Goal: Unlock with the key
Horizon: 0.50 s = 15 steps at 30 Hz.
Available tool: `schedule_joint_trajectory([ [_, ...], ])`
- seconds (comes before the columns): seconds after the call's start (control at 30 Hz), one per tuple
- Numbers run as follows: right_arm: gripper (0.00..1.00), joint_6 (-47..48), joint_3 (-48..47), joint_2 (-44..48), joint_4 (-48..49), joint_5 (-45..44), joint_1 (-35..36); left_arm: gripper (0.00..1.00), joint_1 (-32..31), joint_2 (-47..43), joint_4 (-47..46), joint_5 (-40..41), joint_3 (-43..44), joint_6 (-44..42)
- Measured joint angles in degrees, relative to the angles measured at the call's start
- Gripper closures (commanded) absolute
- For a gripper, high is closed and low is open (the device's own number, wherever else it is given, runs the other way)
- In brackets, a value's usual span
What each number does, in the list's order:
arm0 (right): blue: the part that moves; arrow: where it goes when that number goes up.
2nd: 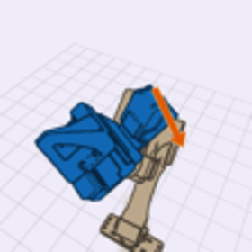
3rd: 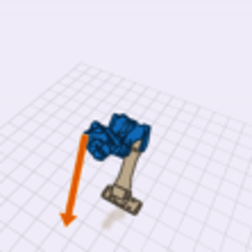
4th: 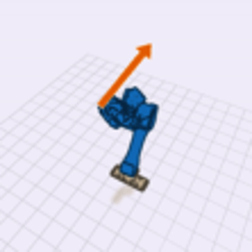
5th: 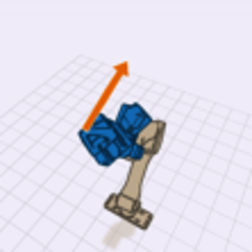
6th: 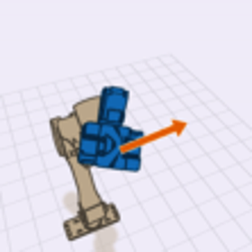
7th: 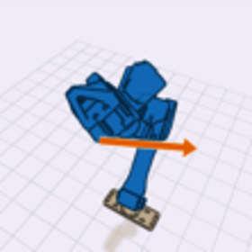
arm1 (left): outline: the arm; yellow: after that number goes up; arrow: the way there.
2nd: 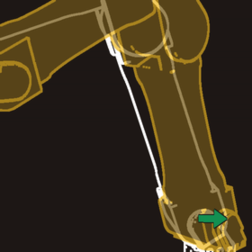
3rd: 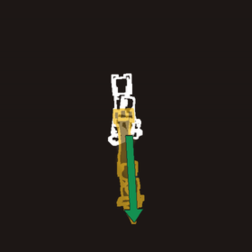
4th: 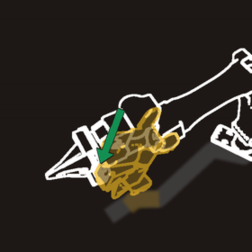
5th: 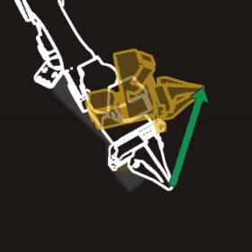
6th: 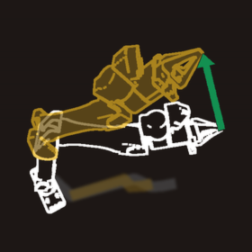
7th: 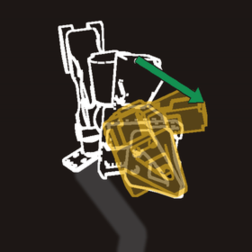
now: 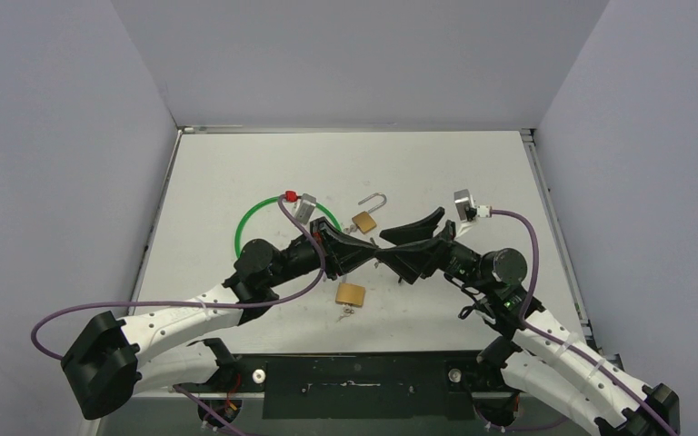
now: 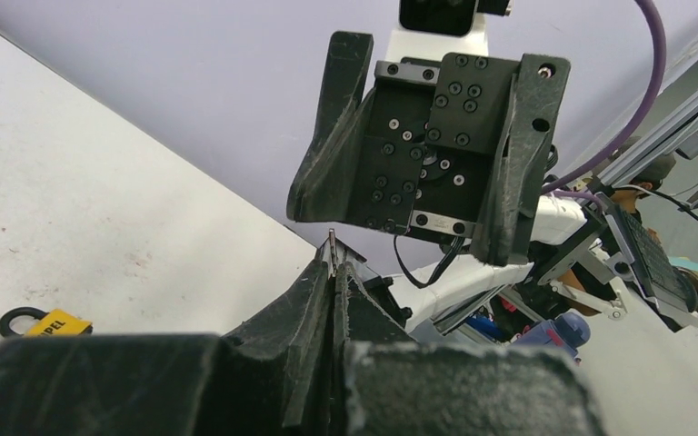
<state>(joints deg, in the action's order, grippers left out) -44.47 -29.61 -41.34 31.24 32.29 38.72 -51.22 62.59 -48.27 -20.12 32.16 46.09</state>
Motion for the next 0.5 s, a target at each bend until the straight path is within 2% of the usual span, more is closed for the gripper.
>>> schedule_joint_trajectory([
  [0.2,0.34,-0.04,3.56,2.14,-0.04,-0.31,0.0,1.0,0.0,-0.33,-0.72,0.85,0.0,1.77],
  [0.5,0.57,0.22,4.79,2.08,-0.35,-0.39,0.0,1.0,0.0,-0.55,-1.75,1.9,0.0,4.37],
])
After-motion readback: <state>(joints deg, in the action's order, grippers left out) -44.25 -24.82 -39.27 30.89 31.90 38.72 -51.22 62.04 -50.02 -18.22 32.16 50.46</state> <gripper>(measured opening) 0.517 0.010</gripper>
